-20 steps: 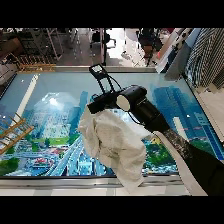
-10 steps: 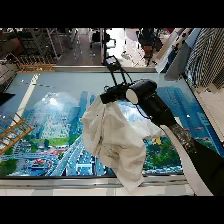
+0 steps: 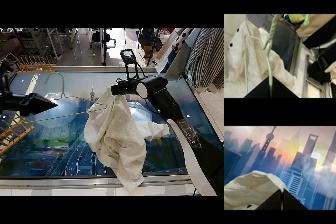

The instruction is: Fold the clothes and pants, and hang the long-sleeved shirts on hangers.

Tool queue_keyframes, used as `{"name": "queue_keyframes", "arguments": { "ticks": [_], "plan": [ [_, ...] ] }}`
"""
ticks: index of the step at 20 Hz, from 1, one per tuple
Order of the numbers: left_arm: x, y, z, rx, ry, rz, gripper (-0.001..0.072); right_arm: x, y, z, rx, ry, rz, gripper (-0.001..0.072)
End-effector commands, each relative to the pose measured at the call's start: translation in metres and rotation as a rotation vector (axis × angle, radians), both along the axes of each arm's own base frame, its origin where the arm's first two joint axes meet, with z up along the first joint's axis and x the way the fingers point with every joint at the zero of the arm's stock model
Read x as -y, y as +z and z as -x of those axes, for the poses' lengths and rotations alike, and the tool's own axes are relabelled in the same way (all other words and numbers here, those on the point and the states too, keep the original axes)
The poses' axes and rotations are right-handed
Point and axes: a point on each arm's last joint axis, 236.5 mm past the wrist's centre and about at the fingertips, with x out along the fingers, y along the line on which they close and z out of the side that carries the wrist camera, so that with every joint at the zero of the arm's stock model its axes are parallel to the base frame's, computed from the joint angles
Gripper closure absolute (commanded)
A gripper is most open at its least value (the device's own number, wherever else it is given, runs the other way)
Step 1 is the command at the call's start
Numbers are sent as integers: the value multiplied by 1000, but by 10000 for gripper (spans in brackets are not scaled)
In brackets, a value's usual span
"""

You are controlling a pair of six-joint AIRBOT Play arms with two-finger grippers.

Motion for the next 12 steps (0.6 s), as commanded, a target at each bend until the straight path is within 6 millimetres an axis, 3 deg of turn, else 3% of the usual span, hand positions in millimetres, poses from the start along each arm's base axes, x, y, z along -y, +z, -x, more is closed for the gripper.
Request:
{"name": "queue_keyframes", "arguments": {
  "ticks": [1, 3, 8, 10, 12],
  "plan": [
    [21, -16, -37, -4, 72, 15, 692, 2, -2, 2, -16, -4, 4, 680],
    [26, -30, -56, -32, 105, 29, 692, -2, -4, 6, -22, 10, 14, 680],
    [34, -56, -68, -109, 87, 62, 692, -20, -4, 15, -16, 64, 32, 680],
    [40, -60, -68, -135, 78, 64, 693, -34, 2, 27, -11, 96, 28, 680],
    [40, -63, -79, -140, 127, 65, 694, -46, 17, 51, -14, 135, 29, 681]
  ]
}}
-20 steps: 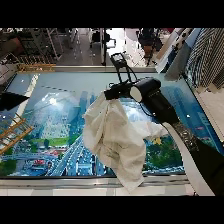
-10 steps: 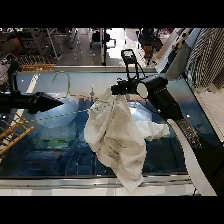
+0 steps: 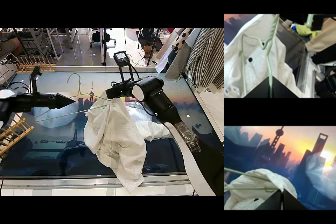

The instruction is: Fold the clothes and pants, and hang the long-sleeved shirts on hangers.

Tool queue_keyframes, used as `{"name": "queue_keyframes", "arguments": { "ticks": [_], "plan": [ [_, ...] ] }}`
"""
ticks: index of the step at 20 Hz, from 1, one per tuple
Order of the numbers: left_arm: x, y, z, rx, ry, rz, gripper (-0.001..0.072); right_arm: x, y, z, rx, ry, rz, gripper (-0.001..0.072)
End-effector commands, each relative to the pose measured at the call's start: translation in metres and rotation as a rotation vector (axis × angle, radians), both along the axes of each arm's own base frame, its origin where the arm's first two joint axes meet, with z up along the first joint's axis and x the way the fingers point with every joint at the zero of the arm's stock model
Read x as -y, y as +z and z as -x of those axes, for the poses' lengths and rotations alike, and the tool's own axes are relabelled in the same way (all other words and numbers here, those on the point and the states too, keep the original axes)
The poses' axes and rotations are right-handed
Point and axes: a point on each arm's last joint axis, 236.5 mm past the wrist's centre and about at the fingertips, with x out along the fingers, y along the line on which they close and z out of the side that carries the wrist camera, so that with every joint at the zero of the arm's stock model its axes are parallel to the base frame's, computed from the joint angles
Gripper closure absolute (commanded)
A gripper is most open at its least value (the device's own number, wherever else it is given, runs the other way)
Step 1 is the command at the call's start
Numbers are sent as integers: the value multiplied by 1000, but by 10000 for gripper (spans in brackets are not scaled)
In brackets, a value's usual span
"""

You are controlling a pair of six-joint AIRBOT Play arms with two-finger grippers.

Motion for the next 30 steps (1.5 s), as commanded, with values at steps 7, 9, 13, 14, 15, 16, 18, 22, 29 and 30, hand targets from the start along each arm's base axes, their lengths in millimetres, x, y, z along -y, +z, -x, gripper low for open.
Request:
{"name": "queue_keyframes", "arguments": {
  "ticks": [7, 9, 13, 14, 15, 16, 18, 22, 29, 30],
  "plan": [
    [1, 64, -40, 73, 154, 290, 695, -42, 70, 146, -15, 267, 56, 681],
    [4, 81, -28, 126, 94, 362, 695, -49, 69, 173, -24, 351, 105, 681],
    [19, 94, 32, 174, -200, 492, 695, -68, 62, 208, 10, 548, 223, 680],
    [23, 90, 40, 177, -247, 504, 695, -73, 62, 215, 24, 588, 241, 680],
    [27, 87, 45, 195, -278, 510, 695, -76, 61, 221, 25, 610, 252, 679],
    [31, 85, 47, 201, -298, 522, 695, -76, 58, 226, 13, 623, 265, 679],
    [35, 89, 61, 222, -371, 597, 695, -71, 54, 228, -5, 622, 286, 619],
    [55, 57, 68, 126, -444, 538, 694, -58, 58, 211, 58, 596, 368, 679],
    [60, 40, 62, 70, -446, 544, 694, 1, 86, 172, 198, 441, 591, 335],
    [60, 40, 62, 70, -445, 544, 694, 29, 101, 156, 244, 362, 682, 236]
  ]
}}
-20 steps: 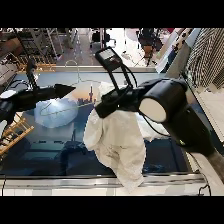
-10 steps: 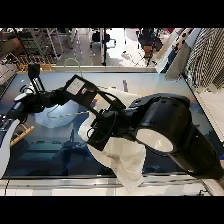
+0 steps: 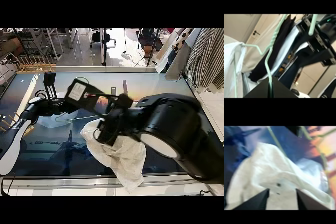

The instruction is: Fold the clothes and pants, and hang the long-sleeved shirts on hangers.

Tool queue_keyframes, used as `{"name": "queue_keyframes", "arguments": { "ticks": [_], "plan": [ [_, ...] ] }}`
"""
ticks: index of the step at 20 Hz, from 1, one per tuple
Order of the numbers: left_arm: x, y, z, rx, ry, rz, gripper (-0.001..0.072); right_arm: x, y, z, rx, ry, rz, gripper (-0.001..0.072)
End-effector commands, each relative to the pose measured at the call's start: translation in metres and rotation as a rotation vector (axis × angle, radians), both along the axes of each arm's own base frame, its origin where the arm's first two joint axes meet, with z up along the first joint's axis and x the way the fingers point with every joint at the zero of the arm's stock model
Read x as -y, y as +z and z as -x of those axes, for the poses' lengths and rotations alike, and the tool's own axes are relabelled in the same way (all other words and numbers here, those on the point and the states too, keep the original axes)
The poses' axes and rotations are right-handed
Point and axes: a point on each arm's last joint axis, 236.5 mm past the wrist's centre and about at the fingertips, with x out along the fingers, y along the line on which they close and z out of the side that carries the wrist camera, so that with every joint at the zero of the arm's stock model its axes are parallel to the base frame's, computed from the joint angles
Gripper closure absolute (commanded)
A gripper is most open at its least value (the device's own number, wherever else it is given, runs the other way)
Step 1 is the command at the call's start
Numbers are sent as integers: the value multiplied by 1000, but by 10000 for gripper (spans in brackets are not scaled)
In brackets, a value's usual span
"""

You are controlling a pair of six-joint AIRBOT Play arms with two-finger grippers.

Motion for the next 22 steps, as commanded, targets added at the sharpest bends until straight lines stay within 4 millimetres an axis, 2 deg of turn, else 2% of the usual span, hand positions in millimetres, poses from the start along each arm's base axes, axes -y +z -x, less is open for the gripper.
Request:
{"name": "queue_keyframes", "arguments": {
  "ticks": [1, 4, 5, 6, 7, 10, 16, 19, 22],
  "plan": [
    [0, -3, -1, -8, -6, 3, 694, 79, 34, -45, 216, -158, 211, 191],
    [0, -3, -1, -8, -6, 3, 695, 139, 10, -61, 92, -219, 325, 195],
    [0, -3, -1, -8, -6, 3, 694, 156, 3, -68, 56, -236, 329, 196],
    [0, -3, -1, -8, -6, 3, 694, 163, -2, -74, 30, -216, 313, 196],
    [0, -3, -1, -8, -6, 3, 694, 163, -7, -80, 12, -170, 280, 200],
    [0, -3, -1, -9, -6, 3, 694, 145, -20, -90, -5, 7, 182, 201],
    [0, -4, -1, -9, -3, 2, 694, 133, -71, -89, -108, 127, 231, 247],
    [0, -4, -1, -9, -3, 2, 694, 121, -75, -108, -61, 157, 217, 254],
    [1, -4, -1, -9, -4, 2, 694, 88, -73, -115, -15, 239, 126, 364]
  ]
}}
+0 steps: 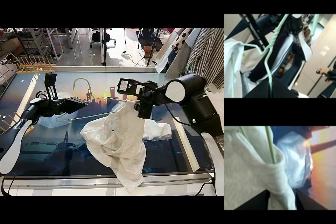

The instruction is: Fold the clothes and pants, and hang the long-sleeved shirts on hangers.

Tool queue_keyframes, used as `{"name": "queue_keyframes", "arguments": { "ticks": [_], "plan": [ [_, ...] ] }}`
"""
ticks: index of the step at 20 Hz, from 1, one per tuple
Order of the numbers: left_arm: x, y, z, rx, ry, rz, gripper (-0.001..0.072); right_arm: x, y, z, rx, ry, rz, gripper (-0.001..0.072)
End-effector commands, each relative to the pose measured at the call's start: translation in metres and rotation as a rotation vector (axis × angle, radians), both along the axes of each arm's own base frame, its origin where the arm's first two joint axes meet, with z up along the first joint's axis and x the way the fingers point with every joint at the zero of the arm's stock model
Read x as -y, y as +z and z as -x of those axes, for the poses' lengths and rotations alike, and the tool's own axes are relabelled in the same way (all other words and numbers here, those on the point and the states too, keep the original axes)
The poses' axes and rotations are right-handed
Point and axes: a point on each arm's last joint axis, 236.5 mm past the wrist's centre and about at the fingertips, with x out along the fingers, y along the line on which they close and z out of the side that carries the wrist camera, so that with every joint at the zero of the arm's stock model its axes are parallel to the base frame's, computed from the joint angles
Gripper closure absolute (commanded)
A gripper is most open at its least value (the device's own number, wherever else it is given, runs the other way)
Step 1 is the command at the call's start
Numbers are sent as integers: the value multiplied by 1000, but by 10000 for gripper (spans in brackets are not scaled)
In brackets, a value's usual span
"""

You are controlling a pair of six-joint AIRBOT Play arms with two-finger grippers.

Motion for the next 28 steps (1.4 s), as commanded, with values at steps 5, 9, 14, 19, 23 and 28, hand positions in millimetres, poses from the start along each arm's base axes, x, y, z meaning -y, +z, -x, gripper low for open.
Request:
{"name": "queue_keyframes", "arguments": {
  "ticks": [5, 9, 14, 19, 23, 28],
  "plan": [
    [11, -4, -10, -15, 43, -20, 693, -70, 2, 7, 23, 181, -141, 493],
    [28, -6, -11, -25, 46, -33, 693, -81, 2, 14, 20, 209, -143, 597],
    [43, -11, -21, -41, 92, -58, 683, -84, -1, 22, -24, 195, -160, 680],
    [5, -17, -64, -106, 252, -97, 39, -71, -7, 20, -43, 129, -127, 683],
    [-49, -50, -89, -193, 349, -330, 42, -67, -7, 16, -48, 75, -136, 683],
    [-129, -92, -103, -479, 582, -729, 159, -24, 1, -23, 32, -303, -163, 683]
  ]
}}
